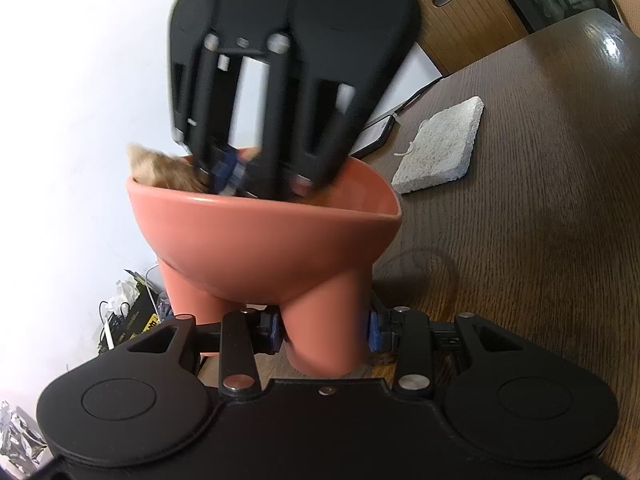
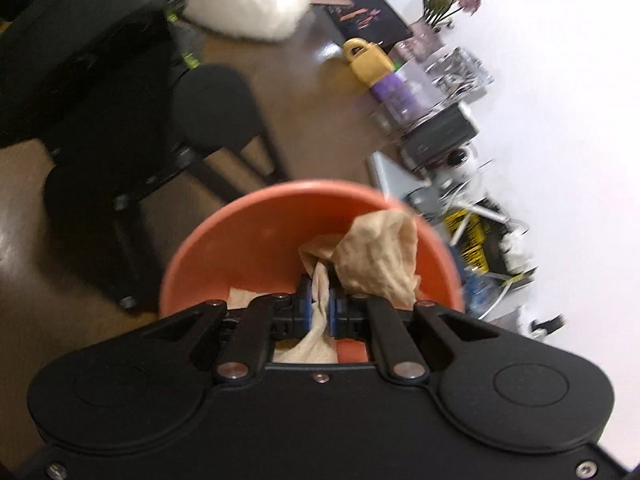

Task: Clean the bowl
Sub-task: 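Wipe the bowl interior with the cloth while the left gripper holds the bowl, then wipe the bowl's outer wall with the cloth in the right gripper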

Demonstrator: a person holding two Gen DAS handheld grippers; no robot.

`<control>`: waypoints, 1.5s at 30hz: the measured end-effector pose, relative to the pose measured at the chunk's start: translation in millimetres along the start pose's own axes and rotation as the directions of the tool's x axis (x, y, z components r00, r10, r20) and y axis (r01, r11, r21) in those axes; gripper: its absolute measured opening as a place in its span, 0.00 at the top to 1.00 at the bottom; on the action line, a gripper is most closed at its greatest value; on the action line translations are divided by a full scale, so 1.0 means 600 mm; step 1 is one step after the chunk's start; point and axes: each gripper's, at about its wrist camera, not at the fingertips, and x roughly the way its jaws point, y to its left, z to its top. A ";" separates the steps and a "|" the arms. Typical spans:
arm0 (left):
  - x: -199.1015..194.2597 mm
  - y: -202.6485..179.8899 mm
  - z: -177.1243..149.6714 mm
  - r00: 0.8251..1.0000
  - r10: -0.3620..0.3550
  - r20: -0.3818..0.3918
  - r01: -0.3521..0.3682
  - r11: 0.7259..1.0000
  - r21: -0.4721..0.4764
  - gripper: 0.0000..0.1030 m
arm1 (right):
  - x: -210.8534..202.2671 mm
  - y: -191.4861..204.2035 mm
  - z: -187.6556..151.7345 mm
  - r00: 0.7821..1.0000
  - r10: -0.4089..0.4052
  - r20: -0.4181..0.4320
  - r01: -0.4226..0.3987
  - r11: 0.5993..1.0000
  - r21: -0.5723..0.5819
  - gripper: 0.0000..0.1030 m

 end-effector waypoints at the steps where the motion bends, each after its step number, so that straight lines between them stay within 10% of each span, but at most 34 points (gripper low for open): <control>1: 0.000 0.000 0.000 1.000 0.000 0.000 0.000 1.000 0.000 0.64 | -0.003 -0.004 -0.003 1.000 -0.015 -0.010 0.015 1.000 -0.002 0.93; 8: -0.003 -0.003 -0.002 1.000 0.004 0.005 -0.004 1.000 0.007 0.64 | 0.003 0.010 -0.042 0.991 -0.019 -0.131 0.014 0.999 -0.039 0.92; 15: 0.003 -0.009 0.003 1.000 0.005 0.005 -0.005 1.000 0.008 0.64 | -0.027 0.038 -0.030 0.998 0.000 -0.062 -0.004 0.998 -0.059 0.92; 25: 0.003 -0.005 0.002 1.000 -0.002 0.002 0.002 1.000 0.000 0.64 | -0.098 -0.064 -0.041 0.969 -0.244 -0.034 0.245 0.969 0.042 0.92; 37: 0.007 0.000 0.000 1.000 -0.020 -0.006 0.020 1.000 -0.017 0.64 | -0.021 0.037 -0.131 0.964 -0.120 -0.239 0.098 0.990 -0.101 0.92; 45: 0.009 0.004 0.001 1.000 -0.025 -0.008 0.024 0.999 -0.021 0.64 | -0.019 0.130 -0.100 0.977 -0.006 -0.215 -0.039 0.978 -0.206 0.92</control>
